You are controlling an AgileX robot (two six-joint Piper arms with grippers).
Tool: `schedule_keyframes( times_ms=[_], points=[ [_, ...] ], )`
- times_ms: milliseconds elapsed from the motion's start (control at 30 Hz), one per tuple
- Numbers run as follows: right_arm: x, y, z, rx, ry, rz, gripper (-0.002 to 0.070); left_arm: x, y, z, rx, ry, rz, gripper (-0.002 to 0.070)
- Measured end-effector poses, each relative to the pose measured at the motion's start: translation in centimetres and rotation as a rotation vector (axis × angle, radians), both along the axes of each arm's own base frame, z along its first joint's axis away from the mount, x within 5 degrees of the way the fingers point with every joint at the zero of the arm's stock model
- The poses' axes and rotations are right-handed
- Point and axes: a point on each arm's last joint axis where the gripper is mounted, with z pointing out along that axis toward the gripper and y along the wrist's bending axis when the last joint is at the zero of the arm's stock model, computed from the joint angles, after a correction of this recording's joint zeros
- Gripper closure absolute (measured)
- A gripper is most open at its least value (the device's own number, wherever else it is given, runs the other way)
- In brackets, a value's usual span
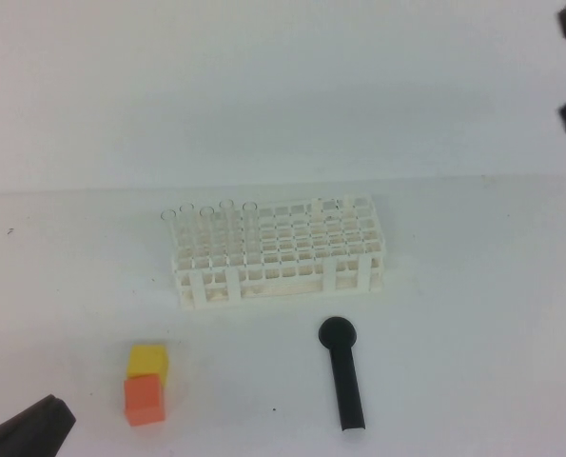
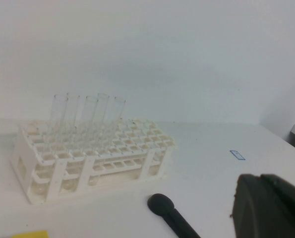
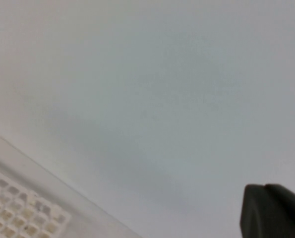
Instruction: Place the test tubes
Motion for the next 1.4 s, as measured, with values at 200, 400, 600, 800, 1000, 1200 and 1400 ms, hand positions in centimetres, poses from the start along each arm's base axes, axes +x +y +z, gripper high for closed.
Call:
schedule_keyframes(
  times_ms=[200, 400, 600, 800, 1000, 1200, 1400],
  points=[
    [-6.6, -5.9, -1.9, 0.041, -0.032, -0.161, 0.0678, 0.0, 0.0, 0.0, 0.001, 0.001, -0.001, 0.0676],
    [-12.9, -9.3, -7.5, 0.104, -0.082, -0.307, 0.0678, 0.0, 0.0, 0.0, 0.001, 0.001, -0.001, 0.0676],
    [-16.7, -10.3, -13.5, 0.169, -0.044, -0.409, 0.0678, 0.0, 0.0, 0.0, 0.001, 0.001, -0.001, 0.0676],
    [-18.8, -10.3, -19.3, 0.228, 0.012, -0.431, 0.0678, 0.0, 0.0, 0.0, 0.001, 0.001, -0.001, 0.0676],
    [-20.0, -10.2, -22.4, 0.269, 0.088, -0.439, 0.0678, 0.0, 0.0, 0.0, 0.001, 0.001, -0.001, 0.0676],
    [-20.3, -10.2, -23.1, 0.253, 0.173, -0.457, 0.0678, 0.0, 0.0, -0.1, 0.005, 0.007, -0.005, 0.0676],
    [-20.3, -10.2, -23.1, 0.251, 0.179, -0.457, 0.0678, 0.0, 0.0, -0.1, 0.005, 0.007, -0.005, 0.0676]
  ],
)
